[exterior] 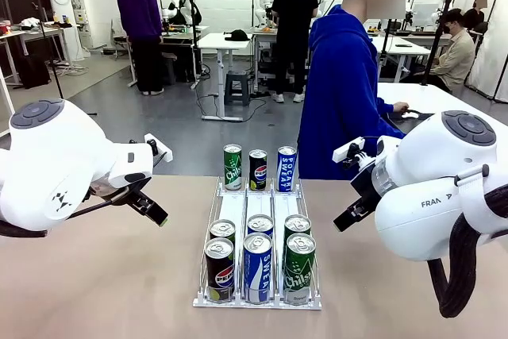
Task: Retrieve and hand over the desired beverage to the person.
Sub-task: Pick up a can of the same type that the person held from the Automatic Can Dispenser.
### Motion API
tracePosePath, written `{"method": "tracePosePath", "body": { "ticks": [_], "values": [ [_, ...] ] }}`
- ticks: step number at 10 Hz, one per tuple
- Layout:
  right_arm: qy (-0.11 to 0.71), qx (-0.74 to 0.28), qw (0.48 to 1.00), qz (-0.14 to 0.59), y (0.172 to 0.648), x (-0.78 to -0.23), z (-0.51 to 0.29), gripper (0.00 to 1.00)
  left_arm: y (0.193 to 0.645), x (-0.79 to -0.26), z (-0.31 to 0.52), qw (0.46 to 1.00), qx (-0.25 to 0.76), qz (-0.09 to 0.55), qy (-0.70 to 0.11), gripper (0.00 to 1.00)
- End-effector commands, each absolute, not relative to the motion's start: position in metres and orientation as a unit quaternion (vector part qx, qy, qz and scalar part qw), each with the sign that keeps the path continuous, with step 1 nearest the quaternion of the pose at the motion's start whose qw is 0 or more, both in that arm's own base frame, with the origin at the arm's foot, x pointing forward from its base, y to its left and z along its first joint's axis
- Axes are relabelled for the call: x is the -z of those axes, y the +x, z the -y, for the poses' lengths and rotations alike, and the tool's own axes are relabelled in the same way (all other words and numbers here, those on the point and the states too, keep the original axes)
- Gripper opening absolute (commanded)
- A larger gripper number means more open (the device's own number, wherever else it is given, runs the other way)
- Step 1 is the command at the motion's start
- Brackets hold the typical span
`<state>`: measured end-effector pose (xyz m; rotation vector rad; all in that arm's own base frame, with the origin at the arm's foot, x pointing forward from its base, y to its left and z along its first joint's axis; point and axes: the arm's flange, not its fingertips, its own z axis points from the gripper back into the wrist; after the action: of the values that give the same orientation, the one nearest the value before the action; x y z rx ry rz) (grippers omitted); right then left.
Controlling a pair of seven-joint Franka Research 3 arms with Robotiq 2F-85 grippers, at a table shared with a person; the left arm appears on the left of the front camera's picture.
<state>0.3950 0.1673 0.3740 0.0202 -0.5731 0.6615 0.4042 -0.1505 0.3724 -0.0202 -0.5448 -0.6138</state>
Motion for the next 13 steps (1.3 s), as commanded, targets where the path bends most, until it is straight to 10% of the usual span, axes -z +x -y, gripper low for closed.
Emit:
{"method": "tracePosePath", "body": {
  "ticks": [1, 9, 13],
  "values": [
    [0.010, -0.320, 0.906, 0.277, 0.395, -0.374, -0.167, 1.00, 0.404, -0.372, 0.150, 0.917, 0.298, 0.265, -0.010, 1.00],
    [-0.037, -0.328, 0.893, 0.305, 0.306, -0.604, -0.146, 1.00, 0.346, -0.592, 0.147, 0.903, 0.327, 0.274, 0.039, 1.00],
    [-0.044, -0.324, 0.889, 0.319, 0.304, -0.594, -0.136, 1.00, 0.339, -0.607, 0.145, 0.902, 0.328, 0.279, 0.025, 1.00]
  ]
}}
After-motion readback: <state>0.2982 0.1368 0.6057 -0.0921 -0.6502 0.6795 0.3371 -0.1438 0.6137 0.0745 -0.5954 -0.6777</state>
